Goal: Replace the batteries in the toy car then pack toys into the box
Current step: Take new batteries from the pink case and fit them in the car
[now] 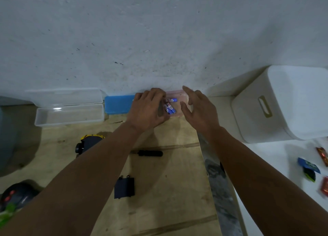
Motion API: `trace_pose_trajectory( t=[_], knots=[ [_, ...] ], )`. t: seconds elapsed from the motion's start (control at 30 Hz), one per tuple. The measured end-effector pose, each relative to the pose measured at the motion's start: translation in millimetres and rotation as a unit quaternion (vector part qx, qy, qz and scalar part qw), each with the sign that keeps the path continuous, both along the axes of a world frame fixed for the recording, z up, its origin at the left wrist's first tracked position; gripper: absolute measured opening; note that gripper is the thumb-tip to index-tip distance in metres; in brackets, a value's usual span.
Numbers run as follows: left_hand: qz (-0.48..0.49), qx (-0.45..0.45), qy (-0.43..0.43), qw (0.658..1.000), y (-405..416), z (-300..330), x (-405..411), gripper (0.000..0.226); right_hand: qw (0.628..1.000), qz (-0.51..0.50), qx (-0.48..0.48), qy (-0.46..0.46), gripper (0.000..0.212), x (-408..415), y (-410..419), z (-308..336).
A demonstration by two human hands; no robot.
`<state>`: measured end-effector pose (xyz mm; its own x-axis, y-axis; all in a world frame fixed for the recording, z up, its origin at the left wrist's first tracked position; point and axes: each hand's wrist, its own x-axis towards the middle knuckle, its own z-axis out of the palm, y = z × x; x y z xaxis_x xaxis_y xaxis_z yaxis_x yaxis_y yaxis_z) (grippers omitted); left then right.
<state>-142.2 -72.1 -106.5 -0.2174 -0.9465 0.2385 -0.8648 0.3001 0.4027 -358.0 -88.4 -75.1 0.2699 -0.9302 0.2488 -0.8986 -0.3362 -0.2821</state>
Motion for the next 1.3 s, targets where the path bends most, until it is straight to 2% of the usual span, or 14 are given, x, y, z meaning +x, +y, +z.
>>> trace_pose_trajectory(
  t=[0.2,0.33,0.43,0.53,0.77,0.9,1.03,1.23,1.3],
  knots=[
    [0.02,-0.029,-0.028,0.999,7,-6,-3,0.071,0.999,0.006,-0.029,0.035,0.034,-5,11,-11],
    [0.005,-0.027,-0.063,0.998,9,-9,0,0.061,0.998,0.031,-0.022,0.044,0.022,-6,21,-15],
    [-0.037,-0.046,-0.1,0.993,9,-10,0,0.046,0.997,0.04,0.025,0.061,0.023,-4,27,-15],
    [-0.04,-0.05,-0.107,0.992,6,-7,-2,0.038,0.995,0.042,0.041,0.083,0.028,-3,29,-18],
    [-0.05,-0.052,-0.125,0.99,2,-4,0,0.032,0.989,0.024,0.039,0.139,0.04,11,34,-24],
    [-0.043,-0.017,-0.142,0.989,1,0,-4,0.033,0.983,0.001,0.083,0.164,0.045,19,34,-18],
    [-0.031,0.045,-0.146,0.988,0,13,-10,0.043,0.974,0.001,0.128,0.187,0.048,25,37,-10],
    [-0.044,0.077,-0.186,0.979,1,73,10,0.051,0.946,-0.018,0.224,0.232,0.035,48,24,33],
    [-0.024,0.096,-0.176,0.979,9,95,26,0.046,0.945,-0.019,0.24,0.221,0.042,56,25,46]
  ],
)
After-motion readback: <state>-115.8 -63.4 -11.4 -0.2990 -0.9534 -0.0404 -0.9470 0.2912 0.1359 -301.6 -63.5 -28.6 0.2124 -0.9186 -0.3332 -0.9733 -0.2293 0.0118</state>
